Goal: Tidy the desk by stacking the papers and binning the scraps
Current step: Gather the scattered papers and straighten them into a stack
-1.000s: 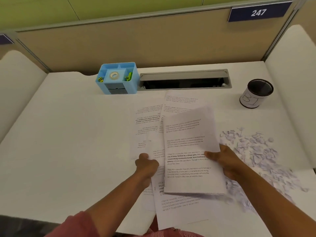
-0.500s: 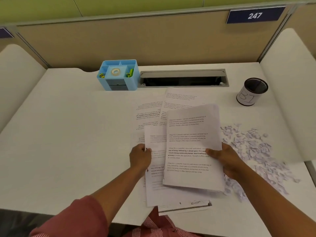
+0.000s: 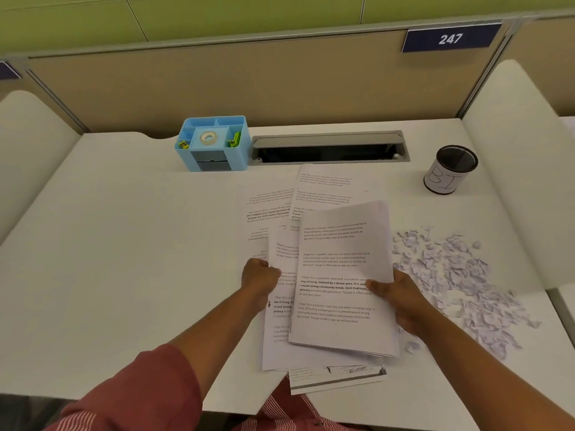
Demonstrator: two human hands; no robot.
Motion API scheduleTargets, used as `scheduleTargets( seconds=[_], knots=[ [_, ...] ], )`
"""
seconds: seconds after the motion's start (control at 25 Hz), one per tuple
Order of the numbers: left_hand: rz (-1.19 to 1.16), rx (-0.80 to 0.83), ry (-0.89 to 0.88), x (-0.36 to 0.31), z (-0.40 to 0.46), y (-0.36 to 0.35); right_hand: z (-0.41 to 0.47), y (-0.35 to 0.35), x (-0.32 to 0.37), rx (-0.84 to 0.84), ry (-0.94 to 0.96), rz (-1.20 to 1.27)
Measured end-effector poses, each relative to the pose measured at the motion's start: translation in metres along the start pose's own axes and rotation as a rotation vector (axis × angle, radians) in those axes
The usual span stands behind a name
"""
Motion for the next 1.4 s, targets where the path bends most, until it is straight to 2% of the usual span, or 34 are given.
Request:
scheduleTargets(
  seconds=[0.12,0.24,0.32,0.52,0.64,0.72,0.88,1.0,1.4],
  knots=[
    [0.002,0.032,0.045,0.003,0.0,-0.001,0.0,-0.001,-0.004,-0.022,-0.003,-0.003],
    [0.247,0.002,0.034,0.005,-0.012,-0.003,0.001,0.0,-0.009,-0.042,-0.011,-0.01],
    [0.329,-0.007,0.031,0.01,-0.02,-0.005,0.002,0.0,-0.012,-0.058,-0.018,-0.01],
    [0.047,0.043,0.036,0.013,-0.017,-0.001,-0.001,-0.001,-0.013,-0.071,-0.017,-0.013],
    [-0.039,0.059,0.063,0.014,-0.015,0.001,0.0,-0.001,-0.013,-0.068,-0.021,-0.012],
    [-0.011,0.077,0.015,0.009,-0.021,0.002,-0.002,-0.001,-0.009,-0.049,-0.015,-0.006],
    [0.182,0.026,-0.252,-0.018,-0.039,0.014,-0.003,0.004,0.009,-0.044,0.023,-0.001],
    [0.244,0.006,-0.371,-0.041,-0.047,0.027,-0.002,0.007,0.026,-0.074,0.058,-0.002],
    [0.545,-0.046,-0.464,-0.081,-0.055,0.066,0.001,0.006,0.042,-0.131,0.069,-0.098]
  ],
)
Point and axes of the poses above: each hand's wrist, its own z-axis towards the middle knuckle, its own y-axis out of the back of the hand, x = y × z, the point moved 4 cm from there along z, towards the middle knuckle, and after that the axes turned 1 degree about x, right-handed, at the moved point
